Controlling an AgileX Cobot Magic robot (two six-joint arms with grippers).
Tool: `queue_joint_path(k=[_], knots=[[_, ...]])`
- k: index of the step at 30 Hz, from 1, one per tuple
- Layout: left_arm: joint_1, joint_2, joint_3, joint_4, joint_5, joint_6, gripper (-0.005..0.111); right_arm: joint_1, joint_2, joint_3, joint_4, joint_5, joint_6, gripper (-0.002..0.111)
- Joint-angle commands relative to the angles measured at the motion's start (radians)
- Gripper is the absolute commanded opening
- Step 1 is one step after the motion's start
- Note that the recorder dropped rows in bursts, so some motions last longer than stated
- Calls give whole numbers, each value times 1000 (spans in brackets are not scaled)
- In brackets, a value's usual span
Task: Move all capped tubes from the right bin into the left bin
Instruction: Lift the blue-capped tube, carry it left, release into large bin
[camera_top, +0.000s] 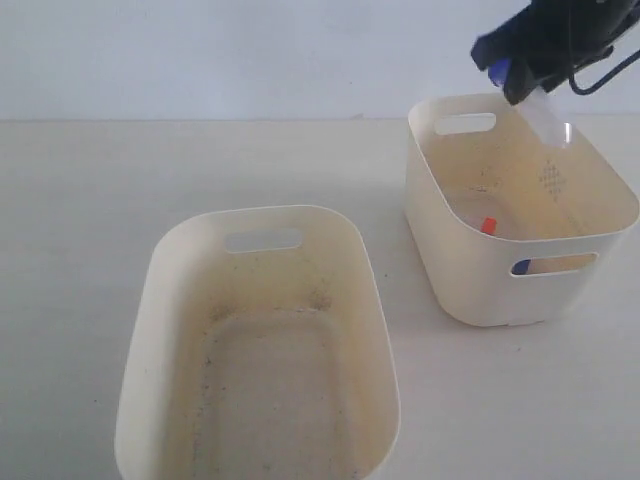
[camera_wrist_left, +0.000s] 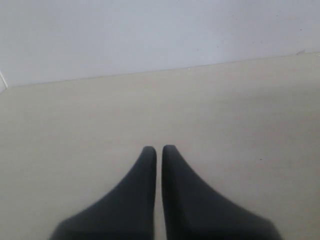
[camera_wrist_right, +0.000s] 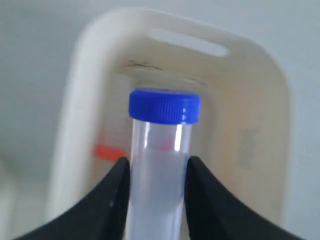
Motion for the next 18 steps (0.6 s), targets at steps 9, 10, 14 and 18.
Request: queue_joint_path(k=[9,10,14,18], knots=[[1,-2,-4,-7,-15,-12,4,299,-165,360,607,-190,-176,0],[1,-2,-4,-7,-15,-12,4,336,-168,397,617,-221,-189,0],[1,-2,-4,-7,-15,-12,4,476,-165,472,640,-310,-261,0],[1,-2,-4,-7,-15,-12,4,500,-154,472,618,-346,-269,46]])
